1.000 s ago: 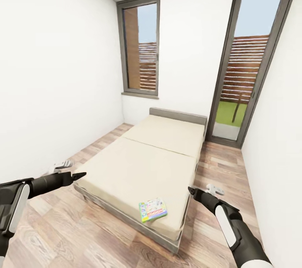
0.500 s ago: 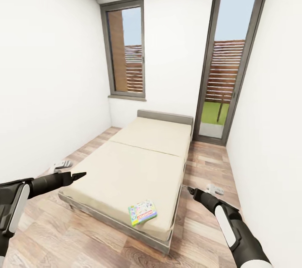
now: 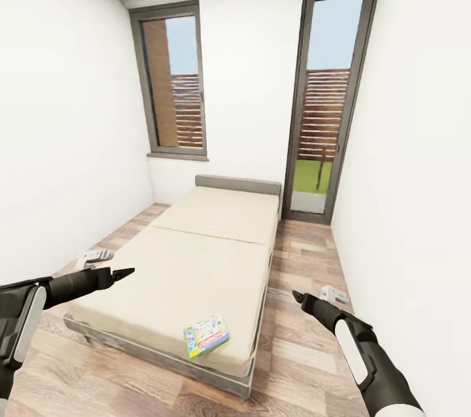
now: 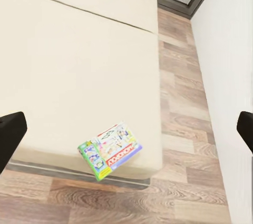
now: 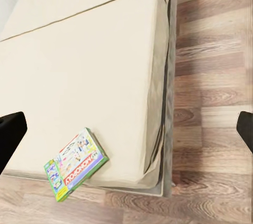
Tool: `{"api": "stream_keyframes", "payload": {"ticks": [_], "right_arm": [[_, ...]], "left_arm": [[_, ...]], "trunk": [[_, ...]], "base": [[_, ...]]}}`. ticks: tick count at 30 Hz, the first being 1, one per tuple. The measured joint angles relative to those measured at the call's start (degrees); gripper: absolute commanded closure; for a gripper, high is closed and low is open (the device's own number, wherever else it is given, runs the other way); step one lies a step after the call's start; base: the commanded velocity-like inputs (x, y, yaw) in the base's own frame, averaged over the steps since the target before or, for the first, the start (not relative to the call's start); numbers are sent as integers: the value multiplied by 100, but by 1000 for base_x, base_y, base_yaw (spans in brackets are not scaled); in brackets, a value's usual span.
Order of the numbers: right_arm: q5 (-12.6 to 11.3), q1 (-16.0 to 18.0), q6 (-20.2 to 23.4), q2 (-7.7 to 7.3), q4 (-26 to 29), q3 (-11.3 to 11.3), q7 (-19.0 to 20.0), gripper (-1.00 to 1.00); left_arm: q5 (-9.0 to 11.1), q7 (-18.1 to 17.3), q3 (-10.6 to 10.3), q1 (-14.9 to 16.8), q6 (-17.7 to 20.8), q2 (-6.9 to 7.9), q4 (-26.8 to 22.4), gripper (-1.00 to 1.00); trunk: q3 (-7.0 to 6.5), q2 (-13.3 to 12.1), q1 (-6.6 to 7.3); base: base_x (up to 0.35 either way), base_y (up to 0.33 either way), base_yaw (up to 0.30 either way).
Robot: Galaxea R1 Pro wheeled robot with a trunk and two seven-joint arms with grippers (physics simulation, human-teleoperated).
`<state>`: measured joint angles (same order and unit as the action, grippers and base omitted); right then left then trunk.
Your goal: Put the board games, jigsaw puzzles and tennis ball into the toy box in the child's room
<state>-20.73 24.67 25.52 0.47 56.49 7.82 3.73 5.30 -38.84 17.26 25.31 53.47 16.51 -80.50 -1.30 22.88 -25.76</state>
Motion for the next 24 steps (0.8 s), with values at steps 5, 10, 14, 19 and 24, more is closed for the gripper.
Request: {"api": "stream_keyframes", "payload": {"ticks": [5, 10, 14, 19, 24], "right_arm": [[4, 0, 0, 0, 0, -2, 0, -100], [-1, 0, -45, 6, 18, -15, 7, -100], [-3, -5, -160, 7, 31, -32, 30, -100], [-8, -7, -200, 8, 26, -29, 39, -100], [-16, -8, -207, 8, 18, -21, 34, -100]], "left_arm": [[-3, 0, 0, 0, 0, 0, 0, -100], [-4, 0, 0, 0, 0, -1, 0, -100], [-4, 1, 1, -1, 0, 0, -1, -100], [-3, 0, 1, -2, 1, 1, -2, -100], [-4, 0, 1, -2, 1, 1, -2, -100]], "trunk": [[-32, 0, 0], [-63, 0, 0], [-82, 0, 0], [-89, 0, 0], [-80, -1, 0]], "base": [[0, 0, -215], [0, 0, -191], [0, 0, -74], [0, 0, -19], [0, 6, -12]]}}
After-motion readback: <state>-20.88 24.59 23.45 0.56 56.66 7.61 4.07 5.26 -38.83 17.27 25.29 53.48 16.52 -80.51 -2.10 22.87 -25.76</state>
